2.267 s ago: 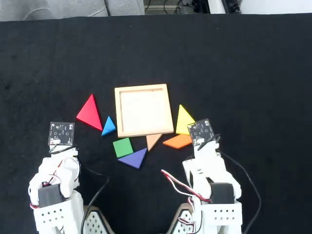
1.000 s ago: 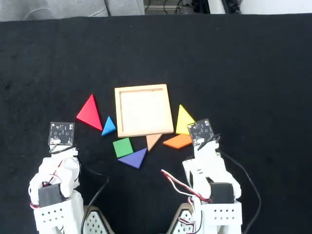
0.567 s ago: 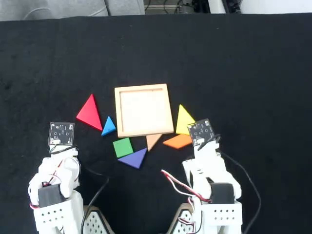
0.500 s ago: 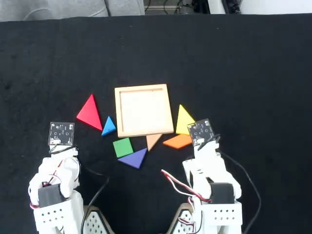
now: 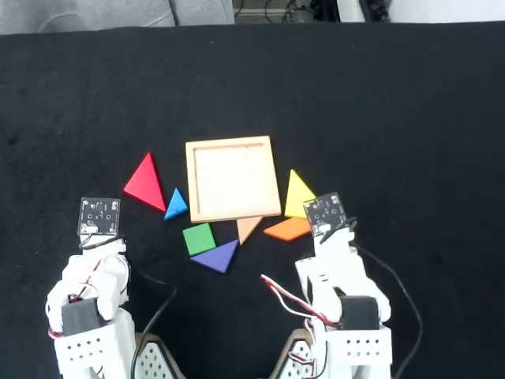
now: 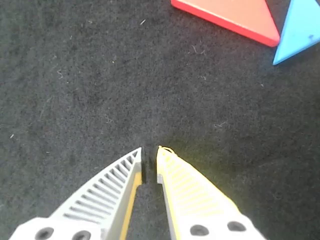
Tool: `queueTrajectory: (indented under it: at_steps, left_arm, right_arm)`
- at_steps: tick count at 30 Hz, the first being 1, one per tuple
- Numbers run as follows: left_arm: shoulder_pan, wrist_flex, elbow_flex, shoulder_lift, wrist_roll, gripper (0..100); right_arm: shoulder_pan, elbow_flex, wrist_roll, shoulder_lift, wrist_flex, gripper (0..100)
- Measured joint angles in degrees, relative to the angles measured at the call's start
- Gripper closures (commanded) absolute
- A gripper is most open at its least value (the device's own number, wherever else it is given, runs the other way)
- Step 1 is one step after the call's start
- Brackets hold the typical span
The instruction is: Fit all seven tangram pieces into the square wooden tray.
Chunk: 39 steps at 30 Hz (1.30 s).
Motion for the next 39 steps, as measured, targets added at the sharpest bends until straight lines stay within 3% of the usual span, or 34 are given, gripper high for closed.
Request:
queueTrajectory:
  at_steps: [25,39]
  left_arm:
    - [0.0,0.0,0.0,0.0,0.0,93]
    - [4.6,0.0,0.0,0.0,0.0,93]
  right_arm:
    - [0.0,0.0,-0.1,0.0,0.0,98.6]
    - [-1.4,0.0,-0.1,0.0,0.0,98.6]
